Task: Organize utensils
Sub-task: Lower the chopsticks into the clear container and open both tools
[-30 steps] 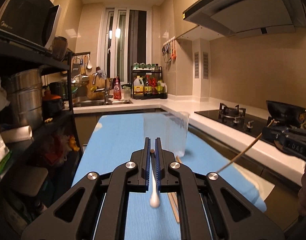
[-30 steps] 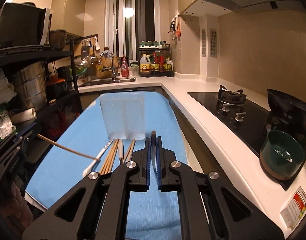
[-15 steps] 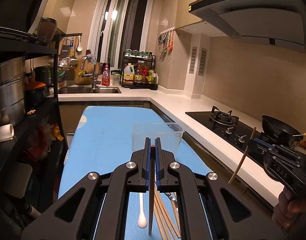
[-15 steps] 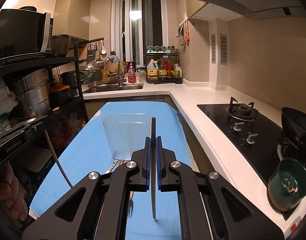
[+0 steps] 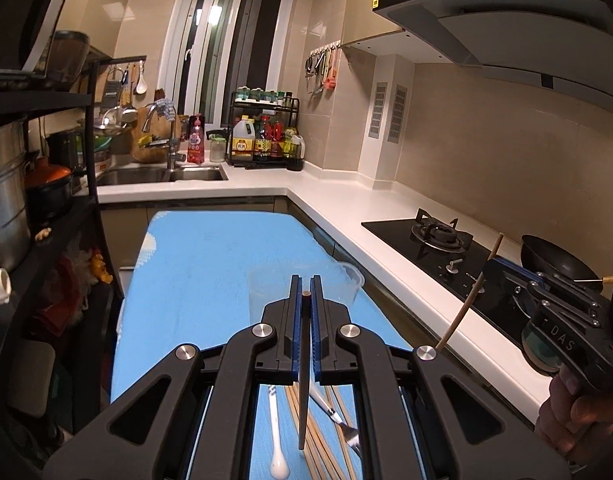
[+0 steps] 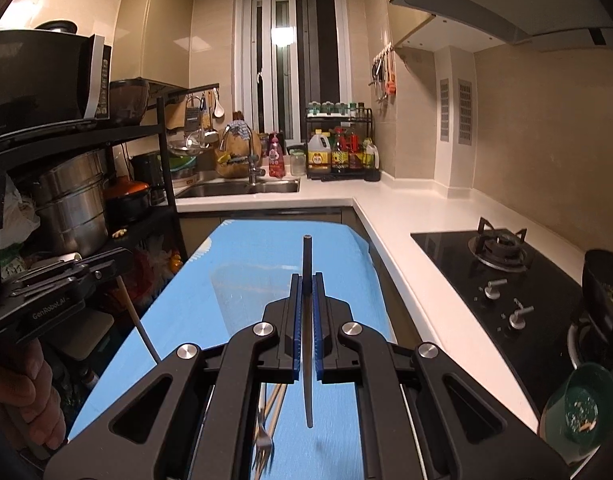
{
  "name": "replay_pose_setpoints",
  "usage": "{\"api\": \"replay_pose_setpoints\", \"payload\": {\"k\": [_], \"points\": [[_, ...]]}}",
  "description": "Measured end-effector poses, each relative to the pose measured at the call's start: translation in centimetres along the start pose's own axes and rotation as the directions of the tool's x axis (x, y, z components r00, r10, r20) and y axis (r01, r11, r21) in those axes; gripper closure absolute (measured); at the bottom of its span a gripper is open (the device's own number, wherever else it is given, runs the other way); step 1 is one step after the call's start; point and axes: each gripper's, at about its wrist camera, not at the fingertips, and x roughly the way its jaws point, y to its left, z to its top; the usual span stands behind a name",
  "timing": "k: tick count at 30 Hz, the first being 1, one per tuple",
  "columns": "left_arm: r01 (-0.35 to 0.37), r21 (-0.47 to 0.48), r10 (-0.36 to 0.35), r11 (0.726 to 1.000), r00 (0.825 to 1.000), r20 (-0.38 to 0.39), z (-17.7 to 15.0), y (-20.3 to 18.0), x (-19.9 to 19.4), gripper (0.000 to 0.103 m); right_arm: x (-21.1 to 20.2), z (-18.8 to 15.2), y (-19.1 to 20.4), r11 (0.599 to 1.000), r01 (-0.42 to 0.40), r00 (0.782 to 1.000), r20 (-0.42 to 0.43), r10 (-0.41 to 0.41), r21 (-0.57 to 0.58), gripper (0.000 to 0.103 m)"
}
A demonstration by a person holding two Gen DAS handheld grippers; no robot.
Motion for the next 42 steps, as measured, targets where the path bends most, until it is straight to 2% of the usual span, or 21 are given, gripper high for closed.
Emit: {"api": "replay_pose_setpoints", "payload": {"k": [4, 12, 18, 22, 26, 35, 37, 38, 39, 42], "points": [[-0.001, 0.031, 0.001, 1.000, 1.000, 0.017, 2.4, 0.1, 0.4, 0.099, 0.4, 2.6, 0.4, 0.999, -0.032, 0.999, 0.018, 0.032, -0.004, 0.098], [0.017, 0.007, -0.018, 1.000, 1.000, 0.023, 7.9, 2.1, 2.4, 0.099, 1.8, 8.6, 1.5, 0.997, -0.064, 0.994, 0.091, 0.067, -0.034, 0.098], [0.024, -0.027, -0.021, 0.999, 0.996, 0.084, 12.4, 3.1, 3.5, 0.099, 4.1, 11.8, 1.8, 0.997, -0.072, 0.990, 0.123, 0.075, -0.032, 0.098], [0.021, -0.036, -0.015, 0.999, 0.990, 0.142, 14.4, 3.5, 4.3, 0.099, 6.5, 12.5, 1.7, 0.997, -0.072, 0.990, 0.120, 0.074, -0.016, 0.098], [0.020, -0.046, -0.014, 0.999, 0.990, 0.140, 14.4, 3.6, 6.9, 0.099, 9.7, 11.6, 1.5, 0.997, -0.071, 0.994, 0.081, 0.071, -0.011, 0.098], [0.027, -0.061, -0.028, 0.998, 0.999, -0.018, 9.6, 3.7, 13.9, 0.099, 14.3, 7.2, 0.9, 0.998, -0.061, 0.997, -0.050, 0.061, -0.009, 0.096], [0.030, -0.068, -0.034, 0.997, 0.998, -0.045, 9.1, 3.6, 14.4, 0.089, 14.6, 6.7, 0.8, 0.999, -0.045, 0.996, -0.076, 0.043, -0.014, 0.087], [0.025, -0.066, -0.028, 0.997, 0.999, -0.047, 9.1, 3.6, 14.2, 0.070, 14.5, 6.5, 0.7, 0.999, -0.038, 0.996, -0.081, 0.037, -0.012, 0.071], [0.023, -0.065, -0.025, 0.998, 0.999, -0.034, 9.0, 3.5, 13.7, 0.063, 14.1, 6.4, 0.5, 0.999, -0.036, 0.996, -0.082, 0.035, -0.006, 0.062], [0.004, -0.048, -0.003, 0.999, 1.000, 0.011, 9.2, 3.2, 11.5, 0.063, 12.7, 6.2, 0.0, 1.000, -0.020, 0.997, -0.068, 0.019, -0.004, 0.062]]}}
